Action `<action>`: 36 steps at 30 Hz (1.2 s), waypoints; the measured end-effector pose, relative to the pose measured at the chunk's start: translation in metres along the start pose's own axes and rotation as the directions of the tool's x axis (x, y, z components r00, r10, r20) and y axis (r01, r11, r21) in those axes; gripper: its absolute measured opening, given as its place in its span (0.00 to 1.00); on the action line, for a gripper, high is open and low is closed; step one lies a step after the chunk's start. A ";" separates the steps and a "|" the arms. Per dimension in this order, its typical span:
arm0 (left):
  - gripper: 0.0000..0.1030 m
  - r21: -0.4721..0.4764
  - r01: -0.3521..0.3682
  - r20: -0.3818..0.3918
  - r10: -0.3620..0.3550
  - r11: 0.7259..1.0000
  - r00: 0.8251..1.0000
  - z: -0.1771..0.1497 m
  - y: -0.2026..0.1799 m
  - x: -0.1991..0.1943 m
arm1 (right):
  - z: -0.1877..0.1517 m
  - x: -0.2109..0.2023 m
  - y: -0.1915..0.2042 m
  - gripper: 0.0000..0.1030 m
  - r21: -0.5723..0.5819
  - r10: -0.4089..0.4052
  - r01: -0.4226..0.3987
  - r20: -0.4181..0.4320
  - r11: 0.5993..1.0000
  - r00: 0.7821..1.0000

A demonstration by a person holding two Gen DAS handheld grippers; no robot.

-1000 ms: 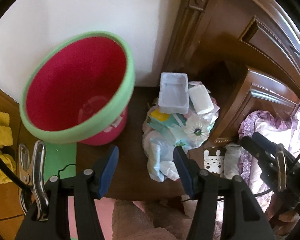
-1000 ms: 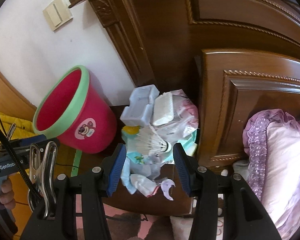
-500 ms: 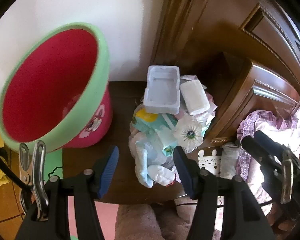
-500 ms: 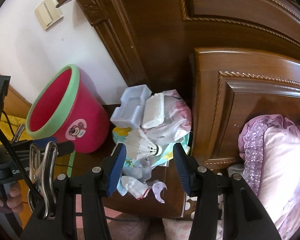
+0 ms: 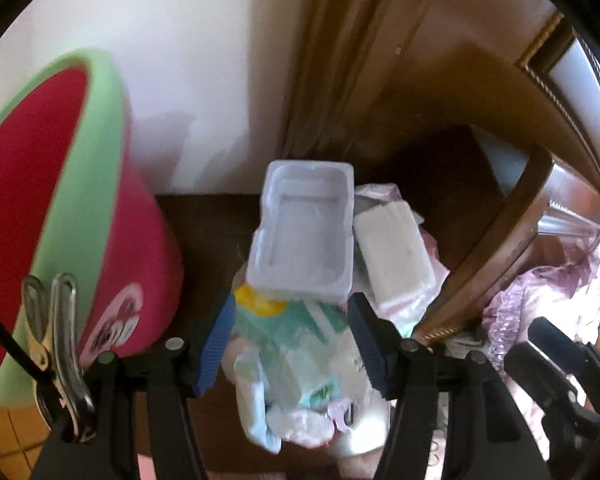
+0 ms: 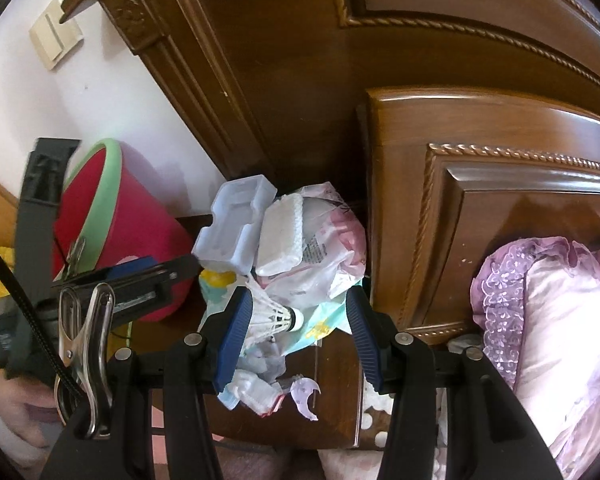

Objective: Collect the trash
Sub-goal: 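Reach the left tool to the white plastic tray and close on it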

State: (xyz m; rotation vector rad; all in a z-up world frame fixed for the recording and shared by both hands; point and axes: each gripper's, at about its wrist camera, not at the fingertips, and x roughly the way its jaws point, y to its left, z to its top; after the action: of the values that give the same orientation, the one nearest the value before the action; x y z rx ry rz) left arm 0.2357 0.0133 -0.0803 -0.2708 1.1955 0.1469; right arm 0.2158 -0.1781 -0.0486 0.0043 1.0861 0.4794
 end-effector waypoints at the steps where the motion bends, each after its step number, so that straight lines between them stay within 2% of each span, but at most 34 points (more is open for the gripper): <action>1: 0.63 0.010 0.013 0.003 -0.013 1.000 1.000 0.002 -0.003 0.004 | 0.000 0.002 0.000 0.48 0.001 -0.001 0.001 -0.002 1.000 1.000; 3: 0.69 0.008 0.036 -0.010 -0.036 0.999 0.999 0.006 -0.006 0.016 | 0.001 0.006 -0.001 0.49 0.004 -0.003 0.003 -0.008 1.000 1.000; 5: 0.71 0.000 0.037 -0.020 -0.037 0.999 0.999 0.010 -0.008 0.027 | 0.001 0.010 -0.003 0.49 0.010 -0.004 0.004 -0.015 1.000 1.000; 13: 0.71 0.005 0.039 -0.057 -0.039 0.999 0.998 0.027 -0.001 0.062 | 0.008 0.022 -0.009 0.49 0.014 -0.006 0.006 -0.033 1.000 0.999; 25: 0.71 0.003 0.083 -0.091 -0.083 0.997 0.992 0.030 0.011 0.086 | 0.022 0.047 -0.009 0.49 0.024 0.011 -0.009 -0.054 1.000 0.999; 28: 0.60 -0.012 0.082 -0.089 -0.082 0.997 0.993 0.031 0.017 0.086 | 0.025 0.054 -0.008 0.49 0.029 0.015 -0.014 -0.058 0.999 0.998; 30: 0.48 -0.008 0.093 -0.104 -0.094 0.996 0.990 0.029 0.017 0.087 | 0.028 0.059 -0.006 0.49 0.029 0.019 -0.017 -0.062 0.999 0.998; 36: 0.22 0.024 0.093 -0.100 -0.090 0.995 0.991 0.026 0.018 0.089 | 0.032 0.073 -0.004 0.49 0.036 0.034 -0.031 -0.077 0.999 0.996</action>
State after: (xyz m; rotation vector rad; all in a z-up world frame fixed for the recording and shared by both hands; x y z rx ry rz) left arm 0.2866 0.0355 -0.1569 -0.3099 1.2801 0.0363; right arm 0.2717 -0.1466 -0.0955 0.0338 1.1723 0.4930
